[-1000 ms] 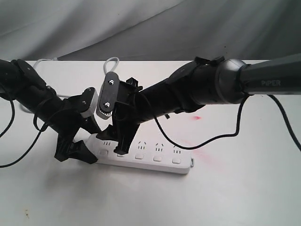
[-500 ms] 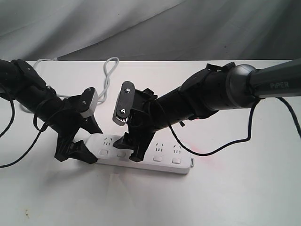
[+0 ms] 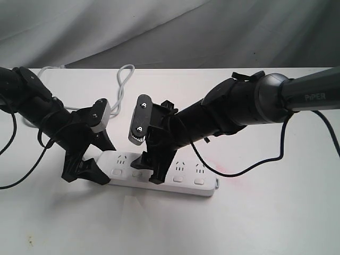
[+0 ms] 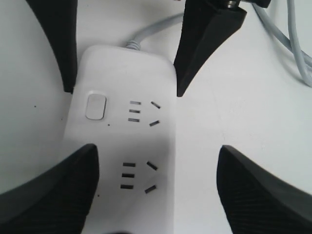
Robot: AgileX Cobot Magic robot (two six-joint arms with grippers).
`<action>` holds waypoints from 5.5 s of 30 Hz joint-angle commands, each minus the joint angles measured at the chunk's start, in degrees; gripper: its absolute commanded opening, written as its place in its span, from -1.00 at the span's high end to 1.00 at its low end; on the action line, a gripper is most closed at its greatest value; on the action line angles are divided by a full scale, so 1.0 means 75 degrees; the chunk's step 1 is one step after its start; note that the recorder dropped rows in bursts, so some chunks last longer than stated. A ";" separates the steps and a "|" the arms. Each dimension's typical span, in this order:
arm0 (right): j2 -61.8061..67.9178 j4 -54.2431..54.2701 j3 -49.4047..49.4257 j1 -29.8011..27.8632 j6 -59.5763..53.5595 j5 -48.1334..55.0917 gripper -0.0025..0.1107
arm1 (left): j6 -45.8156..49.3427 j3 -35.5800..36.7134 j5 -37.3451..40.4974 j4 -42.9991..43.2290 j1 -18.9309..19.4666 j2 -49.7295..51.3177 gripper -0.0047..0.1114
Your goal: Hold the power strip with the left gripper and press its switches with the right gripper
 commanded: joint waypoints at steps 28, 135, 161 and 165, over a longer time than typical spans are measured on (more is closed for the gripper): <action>0.0132 -0.0212 0.0005 0.0082 0.0029 -0.0181 -0.17 | -0.0040 -0.0003 0.0116 0.0127 -0.0027 0.0047 -0.18; -0.0259 -0.1012 0.1385 -0.0063 0.0521 -0.1185 -0.17 | -0.0072 -0.0003 0.0116 0.0127 -0.0027 0.0047 -0.18; 0.0238 -0.0919 0.1385 -0.0146 0.0521 -0.1180 -0.17 | -0.0072 -0.0003 0.0116 0.0127 -0.0027 0.0047 -0.18; 0.0220 -0.0919 0.1385 -0.0146 0.0521 -0.1145 -0.17 | -0.0072 -0.0003 0.0116 0.0127 -0.0027 0.0047 -0.18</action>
